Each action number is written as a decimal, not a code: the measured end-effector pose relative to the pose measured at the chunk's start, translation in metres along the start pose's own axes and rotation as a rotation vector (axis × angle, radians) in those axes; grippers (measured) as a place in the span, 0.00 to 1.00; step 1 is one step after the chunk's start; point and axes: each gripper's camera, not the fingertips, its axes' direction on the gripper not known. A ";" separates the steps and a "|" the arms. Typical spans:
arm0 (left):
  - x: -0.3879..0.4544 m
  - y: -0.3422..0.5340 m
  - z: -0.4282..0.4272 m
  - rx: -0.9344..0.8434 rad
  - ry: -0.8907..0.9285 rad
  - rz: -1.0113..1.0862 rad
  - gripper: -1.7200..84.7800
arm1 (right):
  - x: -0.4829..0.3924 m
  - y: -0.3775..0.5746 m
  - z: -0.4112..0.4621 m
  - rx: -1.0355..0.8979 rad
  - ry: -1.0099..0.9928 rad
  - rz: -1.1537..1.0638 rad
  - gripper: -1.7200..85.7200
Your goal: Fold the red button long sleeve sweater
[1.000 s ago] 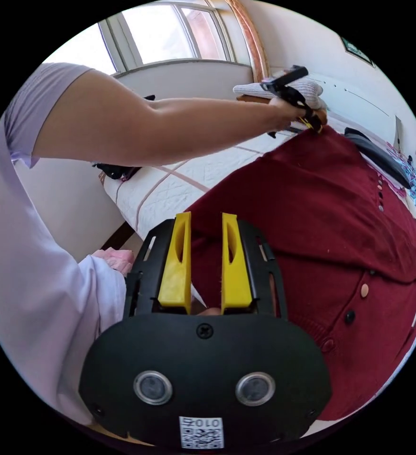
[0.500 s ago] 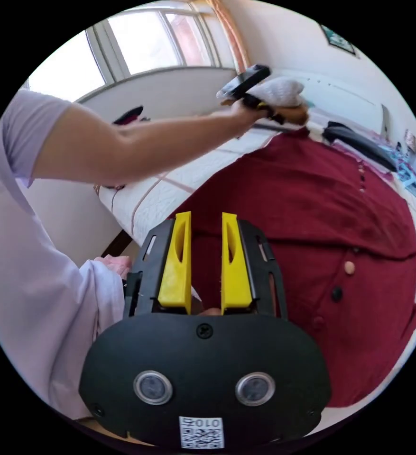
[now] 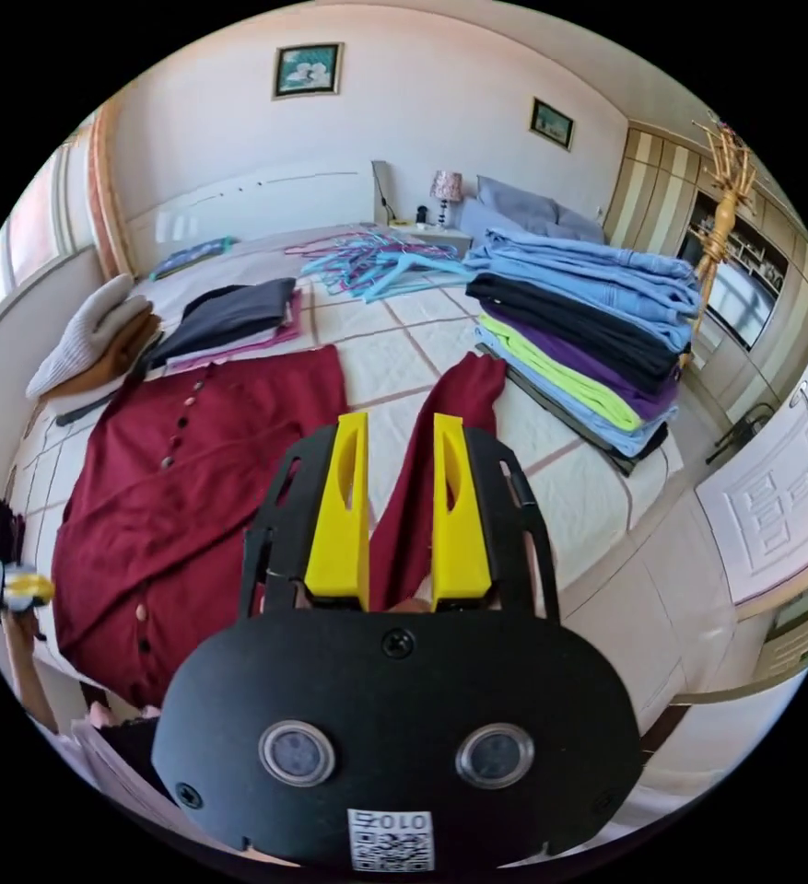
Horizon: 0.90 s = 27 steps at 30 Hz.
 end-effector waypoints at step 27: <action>-0.023 -0.016 -0.035 0.232 0.207 0.015 0.02 | 0.108 0.014 -0.090 0.177 -0.279 0.076 0.06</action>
